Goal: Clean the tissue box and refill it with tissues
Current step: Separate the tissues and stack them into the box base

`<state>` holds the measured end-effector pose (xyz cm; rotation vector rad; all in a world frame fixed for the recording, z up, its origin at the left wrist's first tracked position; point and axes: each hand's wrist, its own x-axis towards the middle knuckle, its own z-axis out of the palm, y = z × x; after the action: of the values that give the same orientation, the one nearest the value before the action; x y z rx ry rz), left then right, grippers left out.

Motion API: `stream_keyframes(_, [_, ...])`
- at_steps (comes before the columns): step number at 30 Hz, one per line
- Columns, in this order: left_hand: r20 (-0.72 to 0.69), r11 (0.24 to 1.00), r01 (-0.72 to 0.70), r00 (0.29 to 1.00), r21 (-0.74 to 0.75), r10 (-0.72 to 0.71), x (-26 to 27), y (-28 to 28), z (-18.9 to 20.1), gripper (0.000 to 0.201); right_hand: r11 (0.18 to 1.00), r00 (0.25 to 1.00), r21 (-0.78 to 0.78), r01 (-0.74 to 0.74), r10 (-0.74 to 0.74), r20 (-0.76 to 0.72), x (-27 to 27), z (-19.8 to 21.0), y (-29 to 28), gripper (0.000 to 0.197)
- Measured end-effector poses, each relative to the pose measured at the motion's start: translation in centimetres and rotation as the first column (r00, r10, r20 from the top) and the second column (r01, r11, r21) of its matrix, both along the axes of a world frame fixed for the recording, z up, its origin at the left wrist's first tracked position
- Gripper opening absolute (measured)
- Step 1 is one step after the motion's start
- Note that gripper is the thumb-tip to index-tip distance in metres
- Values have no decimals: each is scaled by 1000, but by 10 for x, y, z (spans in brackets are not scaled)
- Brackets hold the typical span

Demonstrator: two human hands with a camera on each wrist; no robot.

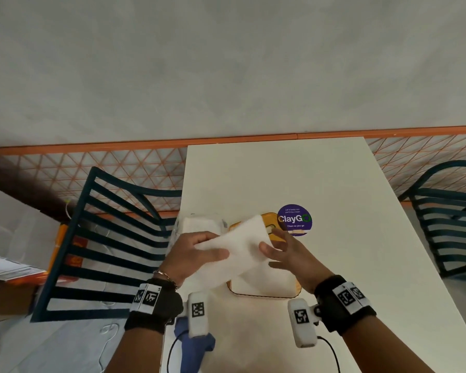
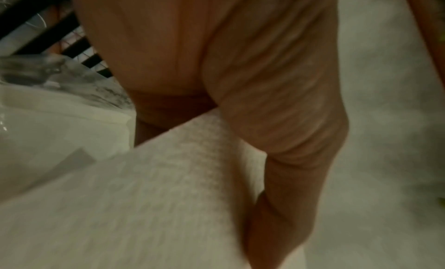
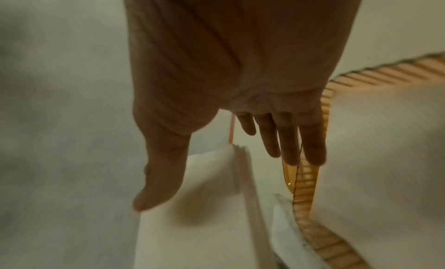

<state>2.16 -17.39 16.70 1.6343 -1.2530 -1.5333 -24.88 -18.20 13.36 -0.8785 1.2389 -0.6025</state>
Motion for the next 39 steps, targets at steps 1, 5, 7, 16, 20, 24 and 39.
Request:
stream_keyframes(1, [-28, 999, 38, 999, 17, -38, -3, 1, 3, 25, 999, 994, 46, -13, 7, 112, -2, 0, 0, 97])
stream_keyframes(5, [-70, 987, 144, 988, 69, -139, -13, 4, -6, 32, 982, 951, 104, -156, 121, 286, -11, 4, 7, 53])
stream_keyframes(7, [-100, 988, 94, 992, 119, -82, -20, 4, -19, 40, 981, 960, 101, -168, 140, 241, -16, 0, 11, 43])
stream_keyframes(16, [-375, 925, -169, 878, 340, 298, -60, 27, -64, 45, 996, 989, 78, -36, 24, 148, -31, -1, 18, 36])
stream_keyframes(20, [-459, 917, -152, 827, 370, 323, -73, 31, -65, 47, 999, 988, 18, -41, 38, 153, -36, 10, 17, 36])
stream_keyframes(24, [-524, 935, -134, 797, 329, 299, -77, 31, -64, 54, 992, 990, -109, -71, 83, 111, -38, 25, 16, 35])
stream_keyframes(39, [76, 982, 182, 981, -40, -179, -83, 20, -44, 57, 746, 781, -446, -494, 155, -605, -25, 58, 0, 30])
